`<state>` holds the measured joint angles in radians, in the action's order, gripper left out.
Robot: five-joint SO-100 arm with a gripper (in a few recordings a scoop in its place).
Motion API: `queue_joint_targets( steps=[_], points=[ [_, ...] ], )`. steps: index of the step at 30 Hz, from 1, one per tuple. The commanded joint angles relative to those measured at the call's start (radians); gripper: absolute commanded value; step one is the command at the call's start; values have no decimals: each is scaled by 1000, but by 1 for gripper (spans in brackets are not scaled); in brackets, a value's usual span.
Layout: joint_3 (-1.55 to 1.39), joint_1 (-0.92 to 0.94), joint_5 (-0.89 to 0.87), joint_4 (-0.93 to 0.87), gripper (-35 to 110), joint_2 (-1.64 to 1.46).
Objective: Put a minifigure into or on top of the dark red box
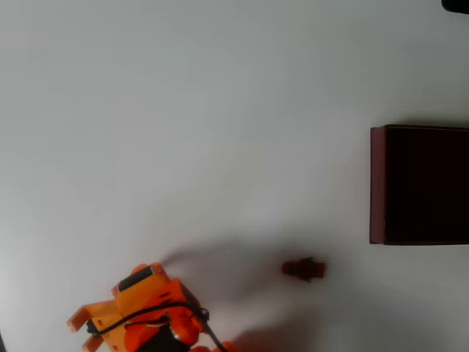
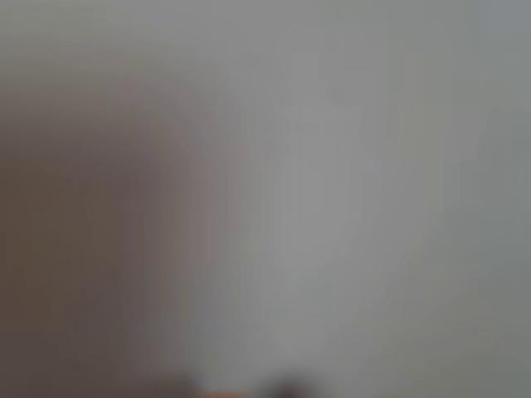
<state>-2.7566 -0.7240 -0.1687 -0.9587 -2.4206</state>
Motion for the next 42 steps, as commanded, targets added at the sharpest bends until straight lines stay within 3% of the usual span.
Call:
queue_joint_targets(
  steps=[1, 23, 28, 32, 37, 42],
  points=[
    [6, -2, -26, -9, 5, -15],
    [-9, 28, -89, -48, 6, -72],
    [161, 69, -150, -264, 10, -87],
    [442, 149, -183, -410, 15, 126],
    [818, 222, -265, -719, 16, 405],
    [873, 353, -296, -802, 17, 216]
  ],
)
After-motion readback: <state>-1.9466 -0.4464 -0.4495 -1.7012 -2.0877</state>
